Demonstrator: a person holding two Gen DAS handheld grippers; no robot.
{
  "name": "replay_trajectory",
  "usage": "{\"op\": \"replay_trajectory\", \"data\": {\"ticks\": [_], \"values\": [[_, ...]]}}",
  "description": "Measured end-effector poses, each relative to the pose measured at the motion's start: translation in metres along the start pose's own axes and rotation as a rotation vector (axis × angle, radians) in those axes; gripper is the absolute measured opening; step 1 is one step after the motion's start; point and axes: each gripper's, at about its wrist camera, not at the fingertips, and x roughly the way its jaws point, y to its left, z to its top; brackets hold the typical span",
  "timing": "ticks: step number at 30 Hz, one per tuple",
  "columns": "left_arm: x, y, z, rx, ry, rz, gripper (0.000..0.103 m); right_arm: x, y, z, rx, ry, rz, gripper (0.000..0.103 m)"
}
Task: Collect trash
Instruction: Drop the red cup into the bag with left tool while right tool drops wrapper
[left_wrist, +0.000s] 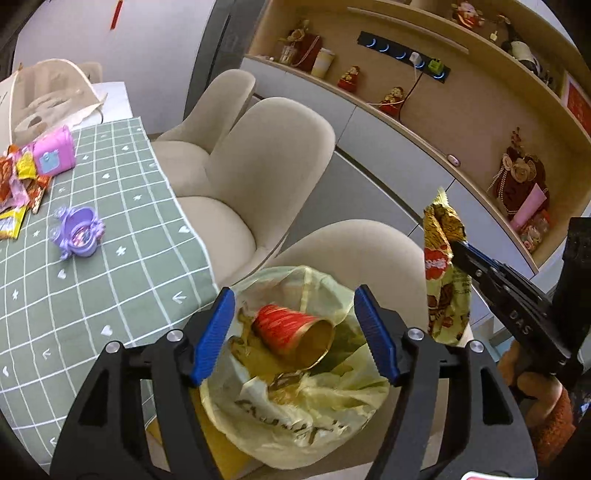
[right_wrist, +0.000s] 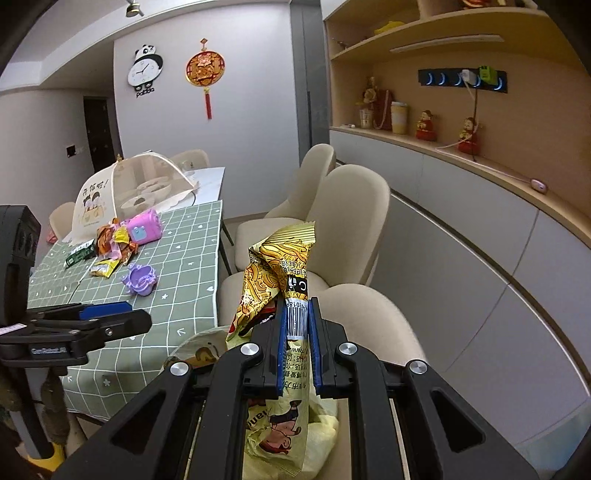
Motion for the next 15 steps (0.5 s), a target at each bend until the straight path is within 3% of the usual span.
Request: {"op": "replay_trajectory", "data": {"ticks": [6, 15], "values": [[-0.017, 0.018, -0.01, -0.007, 0.01, 0.055, 0.064, 0.023, 0.017, -0.01, -0.02, 0.017, 0.029, 0.012], [-0.039, 0.034, -0.024, 0.006, 0.005, 0.157, 0.064, 0.086, 0.035, -0.056, 0.001, 0.18, 0.054, 0.012]]}}
